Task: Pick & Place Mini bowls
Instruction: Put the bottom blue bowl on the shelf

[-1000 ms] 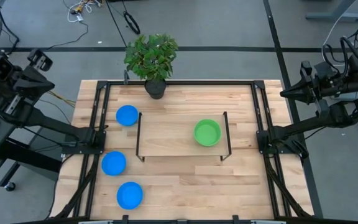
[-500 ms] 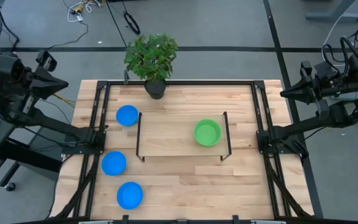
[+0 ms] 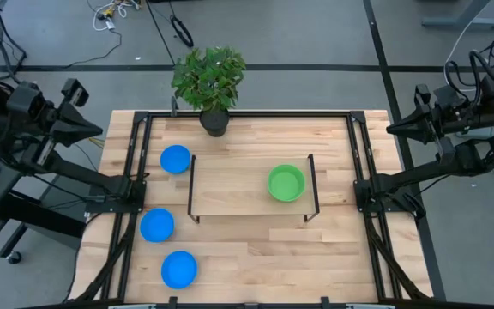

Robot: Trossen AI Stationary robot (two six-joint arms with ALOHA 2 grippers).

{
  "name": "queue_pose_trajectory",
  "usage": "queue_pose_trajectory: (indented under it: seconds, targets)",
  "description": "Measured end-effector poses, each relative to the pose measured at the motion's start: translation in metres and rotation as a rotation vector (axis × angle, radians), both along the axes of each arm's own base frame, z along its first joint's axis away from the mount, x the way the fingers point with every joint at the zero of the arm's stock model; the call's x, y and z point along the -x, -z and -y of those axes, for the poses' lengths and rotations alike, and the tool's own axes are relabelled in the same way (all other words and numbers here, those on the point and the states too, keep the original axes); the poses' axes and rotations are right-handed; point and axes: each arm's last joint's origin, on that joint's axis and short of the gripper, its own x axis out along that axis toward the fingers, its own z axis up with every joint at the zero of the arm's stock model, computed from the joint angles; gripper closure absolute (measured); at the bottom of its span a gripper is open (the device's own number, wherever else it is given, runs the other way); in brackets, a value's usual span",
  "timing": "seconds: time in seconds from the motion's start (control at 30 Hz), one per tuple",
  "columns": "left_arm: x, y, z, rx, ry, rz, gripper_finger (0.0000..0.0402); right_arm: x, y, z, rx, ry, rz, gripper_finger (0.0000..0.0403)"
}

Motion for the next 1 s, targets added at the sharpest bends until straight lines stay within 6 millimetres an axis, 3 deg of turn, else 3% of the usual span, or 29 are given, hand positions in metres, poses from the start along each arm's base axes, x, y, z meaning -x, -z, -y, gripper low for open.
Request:
queue_pose_trajectory:
  seconds: [0.6,1.0]
  targets:
    - [-0.003,0.005,0.001,-0.040,0.013,-0.052,0.0401,0.000,0.000,0.000,0.000,0.000,0.000,0.0382]
    - [-0.037,0.021,0.011,-0.142,0.219,-0.258,0.0401,0.000,0.000,0.000,0.000,0.000,0.000,0.0382]
